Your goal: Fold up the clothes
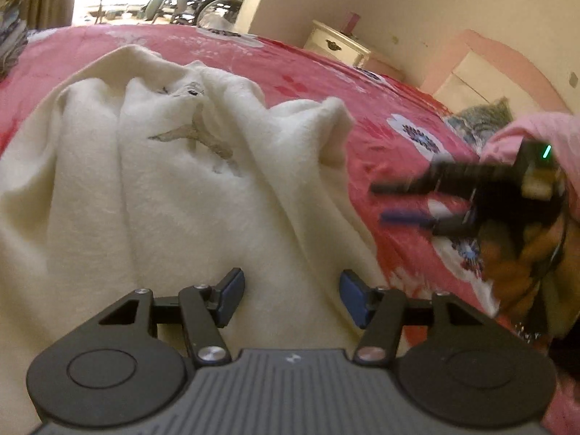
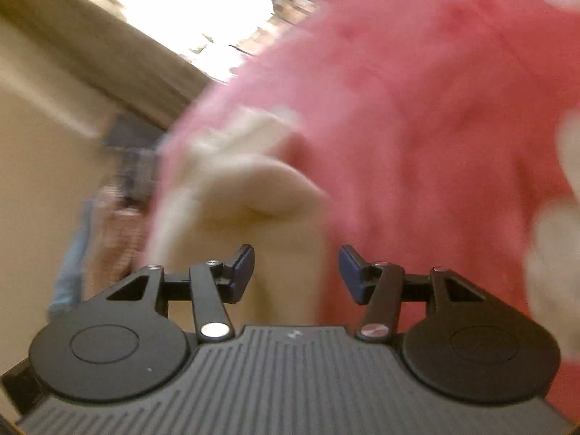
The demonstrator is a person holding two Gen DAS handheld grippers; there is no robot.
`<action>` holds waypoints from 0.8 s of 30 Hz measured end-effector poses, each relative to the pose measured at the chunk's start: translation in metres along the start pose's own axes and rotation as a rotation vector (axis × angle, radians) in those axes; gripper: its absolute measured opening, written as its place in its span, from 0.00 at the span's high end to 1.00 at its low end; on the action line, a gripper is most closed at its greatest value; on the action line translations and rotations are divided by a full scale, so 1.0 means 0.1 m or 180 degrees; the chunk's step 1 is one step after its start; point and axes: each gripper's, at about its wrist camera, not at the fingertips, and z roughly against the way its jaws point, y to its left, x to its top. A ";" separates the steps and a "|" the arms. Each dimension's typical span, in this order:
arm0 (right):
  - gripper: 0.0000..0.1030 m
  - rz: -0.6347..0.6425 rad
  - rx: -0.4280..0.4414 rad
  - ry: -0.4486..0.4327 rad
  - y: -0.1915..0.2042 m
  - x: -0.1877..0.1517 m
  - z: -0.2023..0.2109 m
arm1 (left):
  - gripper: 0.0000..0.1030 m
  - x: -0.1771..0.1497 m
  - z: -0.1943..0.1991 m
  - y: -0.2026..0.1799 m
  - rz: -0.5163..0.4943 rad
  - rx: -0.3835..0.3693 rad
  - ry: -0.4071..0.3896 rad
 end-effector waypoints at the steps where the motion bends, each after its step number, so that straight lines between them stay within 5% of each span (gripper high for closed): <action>1: 0.51 -0.0104 0.0012 0.0101 -0.06 -0.05 -0.09 | 0.44 0.01 0.01 0.01 0.0045 -0.0030 -0.0015; 5: 0.51 -0.0217 0.0125 0.0185 -0.07 -0.17 -0.36 | 0.44 0.05 0.06 0.04 0.0194 -0.0239 -0.0054; 8: 0.51 0.0089 0.0044 0.0227 0.16 -0.26 -0.43 | 0.44 0.04 0.04 0.01 0.0226 -0.0261 -0.0025; 9: 0.52 0.0249 -0.0027 0.0228 0.24 -0.29 -0.43 | 0.44 0.04 0.02 0.00 0.0222 -0.0249 -0.0017; 11: 0.76 0.0479 -0.0209 0.0201 0.36 -0.33 -0.42 | 0.44 0.01 0.00 -0.02 0.0202 -0.0203 -0.0019; 12: 0.80 0.0639 -0.0275 0.0181 0.44 -0.35 -0.42 | 0.45 -0.01 -0.02 -0.02 0.0189 -0.0175 -0.0024; 18: 0.85 0.1443 -0.0627 0.0166 0.76 -0.47 -0.56 | 0.47 -0.12 0.14 0.09 0.0234 -0.0038 -0.0068; 24: 0.90 0.2435 -0.1424 -0.0403 1.04 -0.36 -0.42 | 0.49 -0.23 0.32 0.22 0.0294 0.0095 -0.0113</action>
